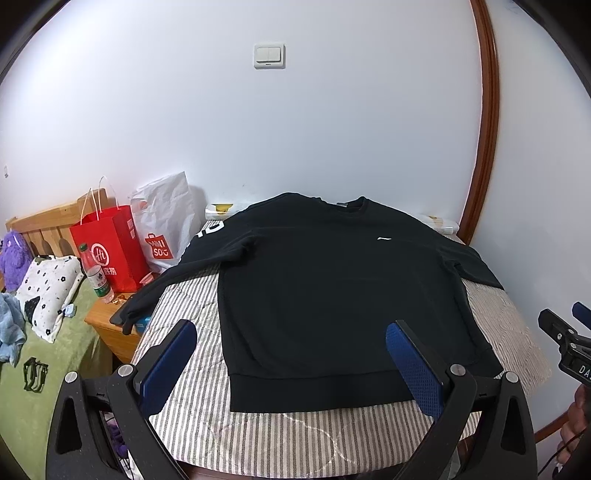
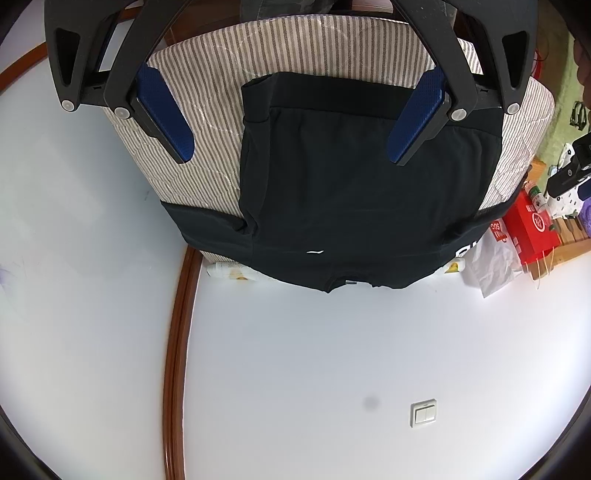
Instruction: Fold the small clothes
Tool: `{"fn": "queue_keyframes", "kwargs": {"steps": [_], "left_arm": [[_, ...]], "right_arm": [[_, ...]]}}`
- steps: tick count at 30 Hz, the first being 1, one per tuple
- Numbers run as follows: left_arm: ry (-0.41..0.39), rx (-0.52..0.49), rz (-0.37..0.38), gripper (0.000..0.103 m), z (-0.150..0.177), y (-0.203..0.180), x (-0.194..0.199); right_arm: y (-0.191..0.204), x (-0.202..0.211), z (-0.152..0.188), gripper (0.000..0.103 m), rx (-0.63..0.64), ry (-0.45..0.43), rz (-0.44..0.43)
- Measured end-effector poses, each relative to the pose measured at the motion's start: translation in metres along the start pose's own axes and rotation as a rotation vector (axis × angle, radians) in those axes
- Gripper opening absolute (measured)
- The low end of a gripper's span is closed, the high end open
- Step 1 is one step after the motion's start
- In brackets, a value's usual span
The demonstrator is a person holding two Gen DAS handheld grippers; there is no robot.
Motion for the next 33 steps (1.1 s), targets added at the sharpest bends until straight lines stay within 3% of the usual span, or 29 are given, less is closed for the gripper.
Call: {"fn": "queue_keyframes", "kwargs": {"steps": [26,33], "left_arm": [[0.001,0.025,0.005,0.103,0.010,0.009,-0.002],[-0.001,0.021,0.012,0.103,0.024,0.013,-0.023]], "right_arm": [[0.006,-0.001,0.003,0.103,0.006,0.000,0.000],[0.022,-0.017,0.020,0.103,0.041,0.010,-0.025]]}}
Point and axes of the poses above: each gripper's, at about its wrist camera, not at the fingertips, and x roughly against the way its jaws point, y to its left, z to its underside, the point moved 2 cm from there along -x, roughly the way its jaws point, and after that the axes turned 15 degrees about -x, right-handed, at the moved point
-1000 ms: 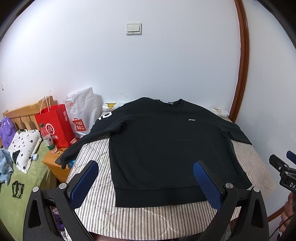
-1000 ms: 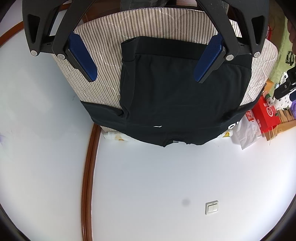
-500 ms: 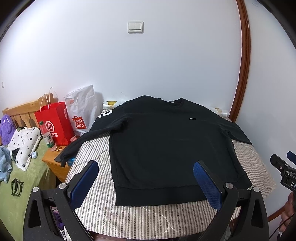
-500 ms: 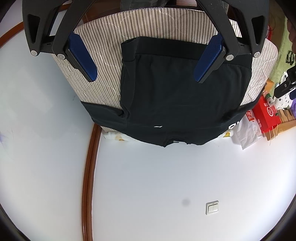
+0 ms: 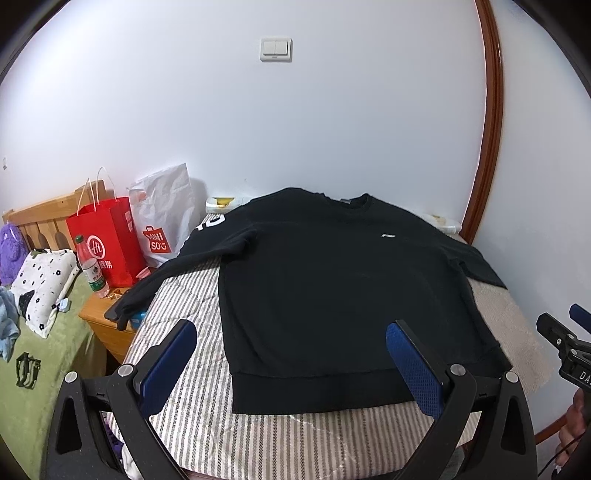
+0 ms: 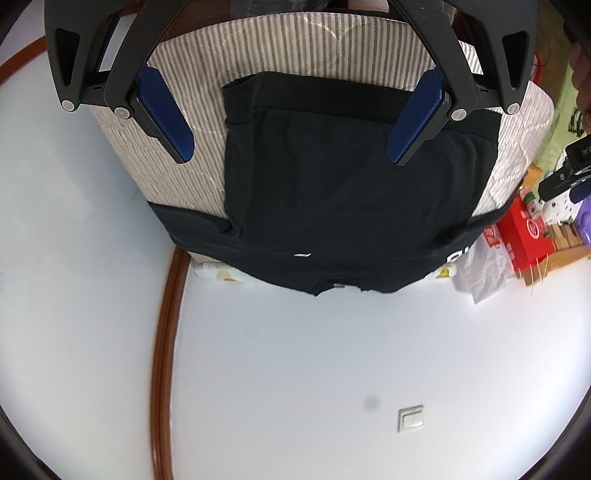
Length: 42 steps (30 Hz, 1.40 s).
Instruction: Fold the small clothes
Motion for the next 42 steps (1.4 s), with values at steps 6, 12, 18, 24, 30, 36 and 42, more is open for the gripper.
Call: {"fn": "queue_keyframes", "kwargs": {"steps": [6,12,18,24,30,36,42], "left_arm": [[0.021,0.012,-0.001,0.103,0.017,0.012,-0.029],[0.066,0.031,-0.023,0.103,0.026,0.035,-0.066],[0.134,0.123,-0.043,0.103,0.048,0.077,-0.112],[0.225,0.204,-0.060,0.102,0.071,0.120,-0.155],[0.286,0.243,-0.140,0.102,0.075,0.157,-0.199],[0.370,0.216,-0.226,0.101,0.066,0.182,-0.254],[0.402,0.230,-0.211,0.099,0.043,0.202,-0.298]], "right_arm": [[0.014,-0.034,0.017,0.103,0.030,0.052,-0.025],[0.033,-0.072,0.032,0.103,0.090,0.086,0.002],[0.046,-0.116,0.039,0.103,0.122,0.147,-0.040],[0.044,-0.155,0.034,0.103,0.056,0.162,-0.070],[0.039,-0.191,0.020,0.102,-0.002,0.186,-0.116],[0.046,-0.225,0.005,0.099,0.032,0.203,-0.115],[0.050,-0.261,-0.012,0.099,0.049,0.215,-0.126]]}}
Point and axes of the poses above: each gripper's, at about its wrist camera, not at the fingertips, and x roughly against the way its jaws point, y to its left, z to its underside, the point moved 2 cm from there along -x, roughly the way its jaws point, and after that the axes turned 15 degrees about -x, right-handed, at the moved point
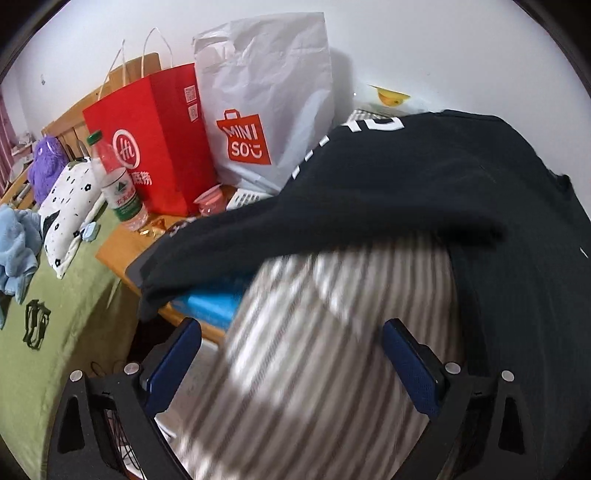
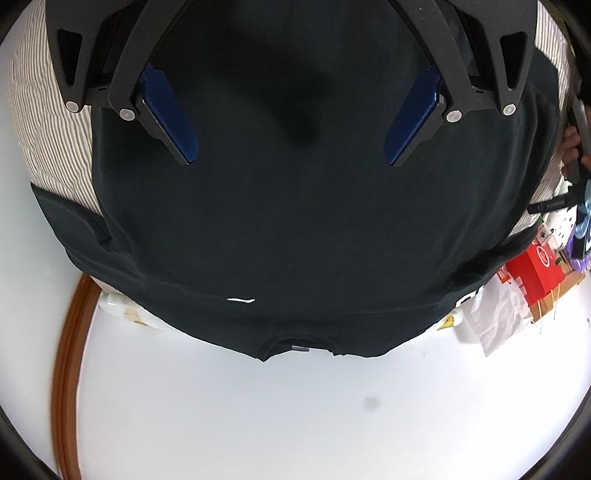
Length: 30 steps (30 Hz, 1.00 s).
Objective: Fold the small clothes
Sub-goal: 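Grasp the sweatshirt sleeve cuff with the left gripper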
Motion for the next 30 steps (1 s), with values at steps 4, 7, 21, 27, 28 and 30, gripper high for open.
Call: {"fn": "queue_keyframes", "kwargs": {"steps": [4,7,21,27,28,30], "left_arm": [[-0.010,0.006,0.019,0.091,-0.024,0.000,-0.015],[-0.018,0.018,0.025,0.083,-0.036,0.001,-0.023],[-0.136,-0.043,-0.129,0.009,-0.088,-0.006,0.019],[-0.216,-0.070,-0.083,0.008,-0.118,-0.044,0.059],[-0.237,-0.085,-0.081,0.008,-0.123,-0.055,0.066],[-0.262,-0.122,-0.073,0.008,-0.132,-0.080,0.075]], "right_arm": [[-0.004,-0.020,-0.018,0.099,-0.017,0.011,-0.027],[-0.007,-0.034,-0.033,0.099,-0.010,0.017,-0.034],[-0.034,-0.062,-0.044,0.099,-0.075,-0.006,-0.143],[-0.043,-0.060,-0.041,0.099,-0.122,-0.006,-0.157],[-0.044,-0.059,-0.041,0.099,-0.129,-0.010,-0.162],[-0.045,-0.059,-0.041,0.099,-0.141,-0.013,-0.172]]}}
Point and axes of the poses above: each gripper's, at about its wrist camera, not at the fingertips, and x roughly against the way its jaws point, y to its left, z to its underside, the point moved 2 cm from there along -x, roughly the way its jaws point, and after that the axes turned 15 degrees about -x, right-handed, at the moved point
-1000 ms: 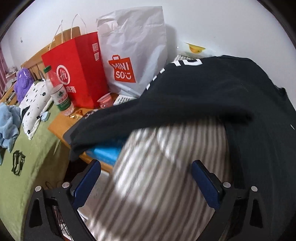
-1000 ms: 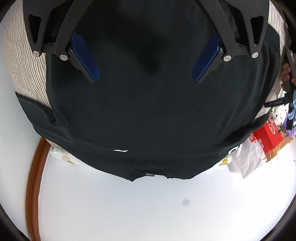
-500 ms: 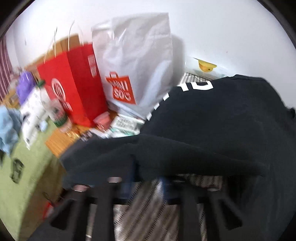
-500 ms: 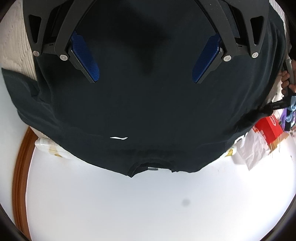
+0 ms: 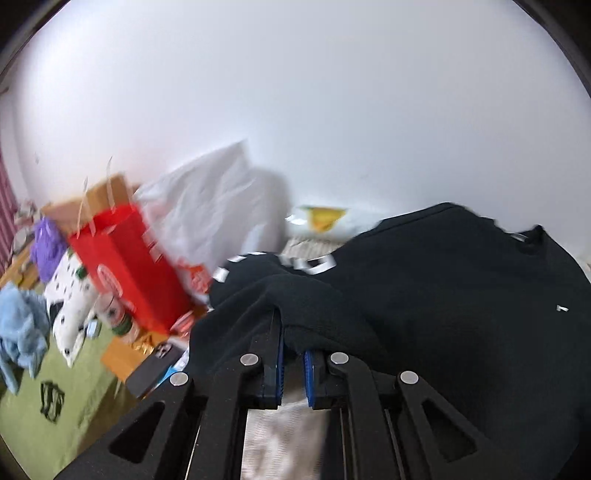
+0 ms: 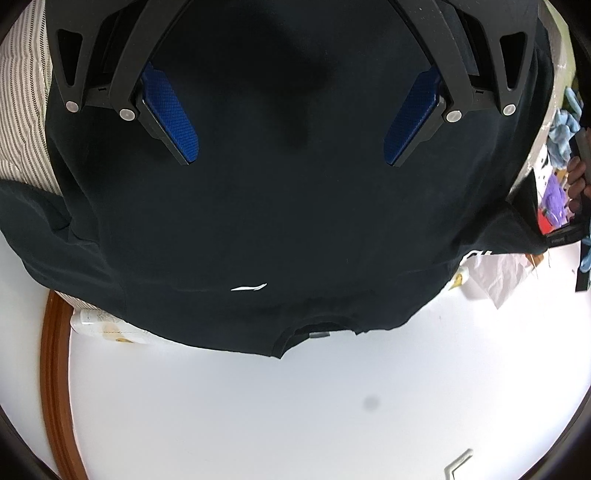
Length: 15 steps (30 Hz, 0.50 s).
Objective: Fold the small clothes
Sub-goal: 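Grasp the sweatshirt sleeve cuff with the left gripper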
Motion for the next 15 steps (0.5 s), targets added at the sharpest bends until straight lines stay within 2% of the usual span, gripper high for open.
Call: {"fn": "queue_keyframes", "kwargs": {"steps": [5,8,11,15], "left_arm": [[-0.069,-0.061,0.076,0.008,-0.023,-0.056,0.017],[-0.106,-0.102,0.173,0.008,-0.026,-0.099,0.026],[-0.114,-0.141,0.229,0.009,-0.022,-0.128,0.026],[-0.072,-0.167,0.264,0.012,-0.004,-0.152,0.011]], "right_arm": [[-0.005,-0.004,0.000,0.099,-0.023,0.003,0.003],[-0.007,-0.001,-0.001,0.099,-0.028,-0.006,-0.006],[-0.006,-0.002,0.000,0.099,-0.025,-0.009,0.000],[-0.003,-0.004,0.001,0.099,-0.010,-0.007,0.011]]}}
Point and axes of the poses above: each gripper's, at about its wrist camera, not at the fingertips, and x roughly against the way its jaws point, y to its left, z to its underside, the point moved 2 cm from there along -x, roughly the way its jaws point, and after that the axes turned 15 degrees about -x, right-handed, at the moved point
